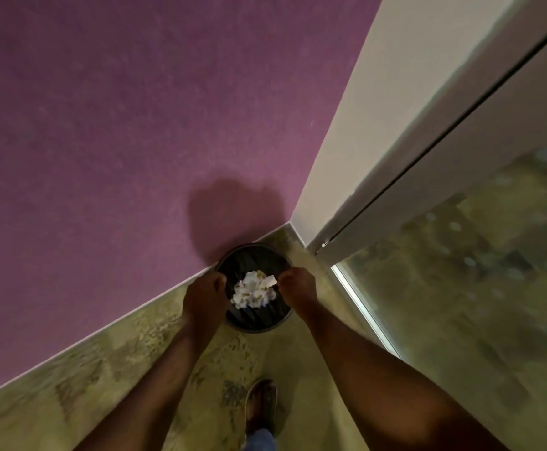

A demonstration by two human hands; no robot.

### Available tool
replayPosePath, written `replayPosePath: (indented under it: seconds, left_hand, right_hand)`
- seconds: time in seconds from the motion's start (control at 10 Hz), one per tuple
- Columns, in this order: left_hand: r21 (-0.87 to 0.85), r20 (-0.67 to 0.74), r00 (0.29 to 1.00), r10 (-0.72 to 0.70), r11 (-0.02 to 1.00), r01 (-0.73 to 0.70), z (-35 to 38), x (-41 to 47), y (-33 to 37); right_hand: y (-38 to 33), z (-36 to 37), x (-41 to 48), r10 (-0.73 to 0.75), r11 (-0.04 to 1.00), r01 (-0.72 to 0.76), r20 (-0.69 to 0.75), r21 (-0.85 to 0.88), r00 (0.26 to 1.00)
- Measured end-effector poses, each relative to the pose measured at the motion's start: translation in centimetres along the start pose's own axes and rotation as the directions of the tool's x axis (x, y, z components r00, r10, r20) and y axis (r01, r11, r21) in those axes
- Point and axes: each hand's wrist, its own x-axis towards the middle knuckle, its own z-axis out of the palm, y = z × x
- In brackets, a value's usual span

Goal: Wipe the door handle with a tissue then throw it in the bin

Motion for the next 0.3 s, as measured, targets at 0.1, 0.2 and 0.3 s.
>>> replayPosePath:
  seconds: [0.1,0.2,0.3]
  left_hand:
    - [0.047,0.017,1.0,-0.003,0.999,0.003,0.78,0.21,-1.39]
    - [0.121,0.032,0.997,0.068,0.99,-0.071,1.44,0.34,-1.82]
    - [0.212,0.031,0.992,0.121,0.969,-0.125,1.63,0.77,-0.98]
  right_hand:
    - [0.26,1.78,-0.17,0.065,0.991,-0.071,0.053,0.114,0.997]
    - [0.63,2.49,-0.55,0.035,0.989,-0.041,0.044,0.142,0.998]
    - [0.51,2.21,-0.8,-0.04,0.991,0.045,-0.039,0.123,0.998]
